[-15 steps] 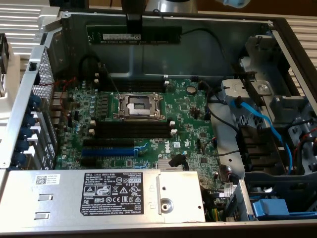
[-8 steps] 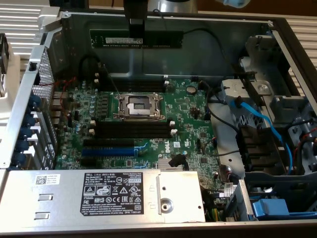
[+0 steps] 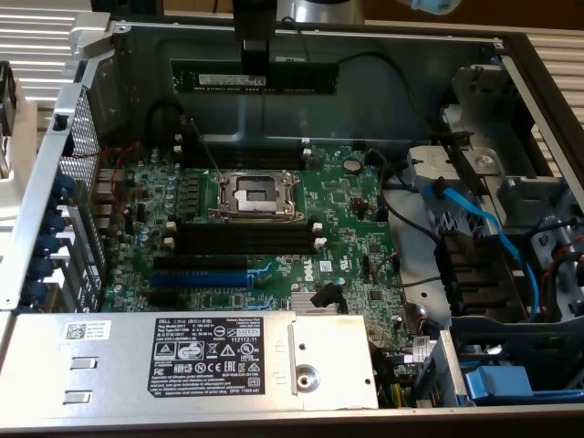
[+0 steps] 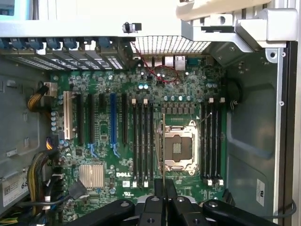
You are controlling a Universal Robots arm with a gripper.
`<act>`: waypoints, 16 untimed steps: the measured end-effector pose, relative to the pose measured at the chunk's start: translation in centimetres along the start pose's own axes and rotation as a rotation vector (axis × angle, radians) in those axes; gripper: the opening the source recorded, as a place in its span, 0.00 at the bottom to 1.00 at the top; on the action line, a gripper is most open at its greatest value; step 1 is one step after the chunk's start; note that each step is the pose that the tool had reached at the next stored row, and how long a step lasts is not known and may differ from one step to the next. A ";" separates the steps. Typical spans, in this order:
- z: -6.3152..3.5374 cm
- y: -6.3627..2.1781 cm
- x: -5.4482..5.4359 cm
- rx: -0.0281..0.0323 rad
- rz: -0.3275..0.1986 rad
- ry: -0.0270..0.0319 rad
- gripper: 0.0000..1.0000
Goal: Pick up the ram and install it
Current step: 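Insert the ram into the slot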
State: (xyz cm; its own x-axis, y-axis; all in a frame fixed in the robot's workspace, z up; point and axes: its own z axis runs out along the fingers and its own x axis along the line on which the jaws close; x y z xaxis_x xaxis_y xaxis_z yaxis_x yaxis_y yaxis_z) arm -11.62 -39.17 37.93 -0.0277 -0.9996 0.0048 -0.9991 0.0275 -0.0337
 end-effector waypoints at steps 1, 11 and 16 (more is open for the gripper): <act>0.08 -0.08 0.0 -0.0022 0.000 0.0022 0.12; 0.48 -0.20 0.8 -0.0052 0.000 -0.0024 0.12; 0.47 -0.20 0.9 -0.0054 0.000 -0.0024 0.12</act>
State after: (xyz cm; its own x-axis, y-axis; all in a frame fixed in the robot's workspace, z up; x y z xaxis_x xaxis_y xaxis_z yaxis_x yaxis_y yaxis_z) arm -11.42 -40.09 37.47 -0.0278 -0.9996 0.0025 -0.9992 0.0277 -0.0284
